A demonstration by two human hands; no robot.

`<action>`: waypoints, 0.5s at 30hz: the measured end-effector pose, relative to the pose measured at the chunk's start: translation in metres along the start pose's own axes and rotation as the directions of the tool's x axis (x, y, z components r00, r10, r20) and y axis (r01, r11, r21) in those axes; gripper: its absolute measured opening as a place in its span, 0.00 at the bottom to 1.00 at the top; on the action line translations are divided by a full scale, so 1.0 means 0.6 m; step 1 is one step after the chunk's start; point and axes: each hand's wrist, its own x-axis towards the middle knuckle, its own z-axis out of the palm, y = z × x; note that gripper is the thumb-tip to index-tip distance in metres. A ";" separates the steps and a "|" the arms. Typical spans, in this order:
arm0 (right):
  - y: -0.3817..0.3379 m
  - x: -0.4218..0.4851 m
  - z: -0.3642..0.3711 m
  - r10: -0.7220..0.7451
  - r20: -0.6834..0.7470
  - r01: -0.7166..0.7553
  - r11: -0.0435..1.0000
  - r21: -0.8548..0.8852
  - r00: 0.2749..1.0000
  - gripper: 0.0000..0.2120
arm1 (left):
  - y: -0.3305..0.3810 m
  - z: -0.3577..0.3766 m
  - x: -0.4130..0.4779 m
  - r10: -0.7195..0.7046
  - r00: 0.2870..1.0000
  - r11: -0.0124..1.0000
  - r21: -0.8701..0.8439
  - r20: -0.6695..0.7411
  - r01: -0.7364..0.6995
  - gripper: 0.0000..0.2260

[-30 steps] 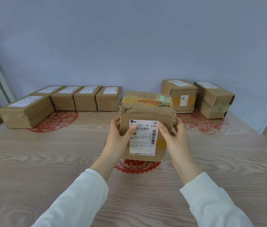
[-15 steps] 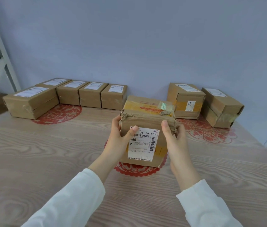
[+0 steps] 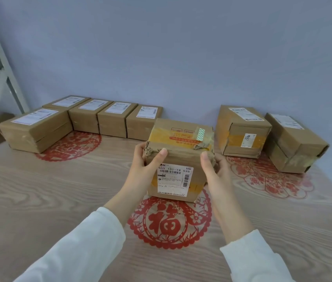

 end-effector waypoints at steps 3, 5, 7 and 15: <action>-0.015 0.004 0.003 0.049 -0.017 -0.049 0.999 0.002 0.999 0.37 | 0.016 -0.001 0.003 -0.014 1.000 1.000 -0.010 0.002 0.014 0.33; -0.023 0.011 0.001 0.086 -0.029 -0.084 0.995 0.062 0.996 0.26 | 0.028 0.000 0.005 -0.020 1.000 1.000 -0.004 0.014 0.020 0.34; -0.028 0.019 -0.001 0.103 -0.022 -0.100 0.989 0.107 0.994 0.14 | 0.040 0.001 0.008 -0.036 0.999 0.999 0.007 0.023 0.036 0.36; -0.017 0.039 0.001 0.001 -0.015 0.000 0.998 0.058 1.000 0.19 | 0.032 -0.003 0.038 -0.085 0.996 0.996 0.018 0.007 0.084 0.22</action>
